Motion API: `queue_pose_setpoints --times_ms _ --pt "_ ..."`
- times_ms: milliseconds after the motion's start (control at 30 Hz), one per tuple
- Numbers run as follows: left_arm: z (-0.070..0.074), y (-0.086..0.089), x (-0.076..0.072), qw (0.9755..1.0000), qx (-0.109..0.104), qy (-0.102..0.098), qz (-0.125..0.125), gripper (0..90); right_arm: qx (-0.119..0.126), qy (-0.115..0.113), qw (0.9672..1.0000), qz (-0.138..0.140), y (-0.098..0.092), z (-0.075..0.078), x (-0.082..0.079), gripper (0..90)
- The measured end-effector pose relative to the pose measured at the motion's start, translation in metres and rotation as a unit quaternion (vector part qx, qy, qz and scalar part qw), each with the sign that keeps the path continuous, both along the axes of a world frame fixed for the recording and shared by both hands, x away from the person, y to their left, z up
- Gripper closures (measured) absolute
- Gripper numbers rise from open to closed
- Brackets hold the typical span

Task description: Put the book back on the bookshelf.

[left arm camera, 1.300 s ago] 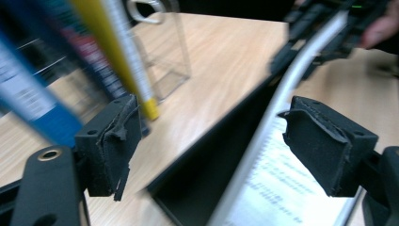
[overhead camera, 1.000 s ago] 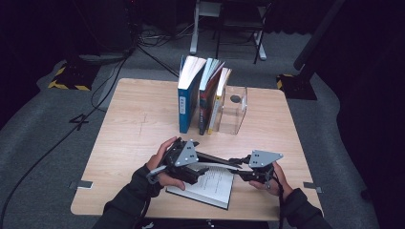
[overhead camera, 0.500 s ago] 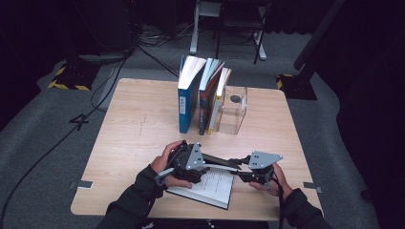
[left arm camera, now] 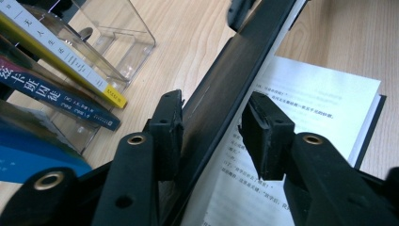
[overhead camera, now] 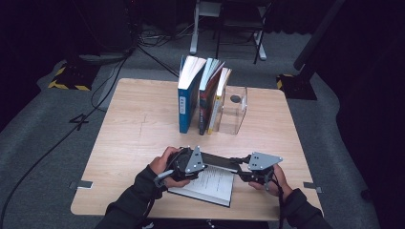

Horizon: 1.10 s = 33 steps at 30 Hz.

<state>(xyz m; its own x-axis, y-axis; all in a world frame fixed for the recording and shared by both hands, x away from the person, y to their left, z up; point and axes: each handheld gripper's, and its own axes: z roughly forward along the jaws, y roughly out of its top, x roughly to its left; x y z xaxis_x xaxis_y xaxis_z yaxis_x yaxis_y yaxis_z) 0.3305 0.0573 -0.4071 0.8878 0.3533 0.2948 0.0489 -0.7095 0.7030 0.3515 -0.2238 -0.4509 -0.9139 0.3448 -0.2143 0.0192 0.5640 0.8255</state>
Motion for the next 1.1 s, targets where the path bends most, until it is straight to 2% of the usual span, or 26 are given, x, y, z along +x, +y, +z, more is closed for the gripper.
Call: queue_pose_setpoints --times_ms 33,100,133,167,200,267,300,367,500,600,633,667,767,800,867,900,933,967,1033,1100 --pt "0.0 -0.001 0.001 1.0 -0.002 0.001 0.006 56.4 -0.001 -0.003 1.0 0.0 0.0 0.001 -0.001 66.9" --pt "-0.001 -0.005 0.0 0.9998 0.014 -0.006 0.016 49.8 -0.001 -0.006 1.0 -0.001 -0.001 0.002 -0.001 67.4" --pt "-0.002 -0.008 0.0 0.9994 0.02 -0.014 0.025 46.3 -0.002 -0.006 1.0 -0.001 0.0 0.002 -0.001 67.5" --pt "-0.003 -0.013 -0.001 0.998 0.034 -0.027 0.046 40.3 -0.002 -0.009 1.0 -0.001 0.0 0.002 -0.001 68.0" --pt "-0.003 -0.016 -0.001 0.9971 0.045 -0.033 0.052 40.0 -0.001 -0.009 1.0 -0.001 0.0 0.003 -0.001 68.2" --pt "-0.003 -0.016 0.0 0.9967 0.048 -0.032 0.057 39.9 0.0 -0.009 1.0 -0.001 0.0 0.003 0.0 68.3" --pt "-0.002 -0.015 0.002 0.997 0.048 -0.021 0.056 44.4 0.004 -0.008 1.0 -0.004 0.0 0.003 -0.001 68.3" --pt "-0.002 -0.013 0.003 0.9972 0.053 -0.021 0.048 55.9 0.004 -0.009 0.9999 -0.006 0.0 0.003 0.0 67.7" --pt "-0.003 -0.012 0.002 0.9972 0.055 -0.024 0.044 60.7 0.008 0.004 0.9999 -0.008 0.0 0.002 0.002 63.0" --pt "-0.006 -0.01 0.003 0.9979 0.041 -0.021 0.046 61.5 0.018 0.017 0.9996 -0.01 -0.002 0.003 0.004 49.7" --pt "-0.006 -0.01 0.003 0.9979 0.041 -0.021 0.046 61.5 0.018 0.015 0.9996 -0.013 -0.002 0.004 0.004 46.6" --pt "-0.007 -0.007 0.005 0.9983 0.026 -0.016 0.049 61.5 0.018 0.015 0.9996 -0.017 -0.003 0.004 0.005 43.5" --pt "-0.006 0.001 0.008 0.9982 -0.002 0.001 0.059 61.4 0.011 0.018 0.9994 -0.026 -0.007 0.004 0.007 39.3" --pt "-0.006 0.001 0.008 0.9982 -0.002 0.001 0.059 61.4 0.011 0.018 0.9994 -0.026 -0.007 0.004 0.007 39.3" --pt "-0.006 0.008 0.012 0.9968 -0.029 0.011 0.074 61.4 0.019 0.023 0.9987 -0.04 -0.012 0.004 0.011 38.6" --pt "-0.006 0.018 0.016 0.9942 -0.059 0.017 0.088 61.4 0.021 0.023 0.9983 -0.048 -0.015 0.004 0.013 37.3" --pt "-0.007 0.023 0.018 0.9921 -0.077 0.024 0.096 61.4 0.021 0.026 0.9982 -0.049 -0.017 0.005 0.013 36.6" --pt "-0.007 0.023 0.018 0.9921 -0.077 0.024 0.096 61.4 0.021 0.026 0.9982 -0.049 -0.017 0.005 0.013 36.6" --pt "-0.007 0.037 0.022 0.9876 -0.112 0.037 0.103 61.4 0.02 0.017 0.9978 -0.06 -0.02 0.007 0.014 36.3" --pt "-0.008 0.05 0.025 0.9819 -0.147 0.054 0.107 61.4 0.032 0.017 0.9968 -0.072 -0.025 0.008 0.016 36.1"
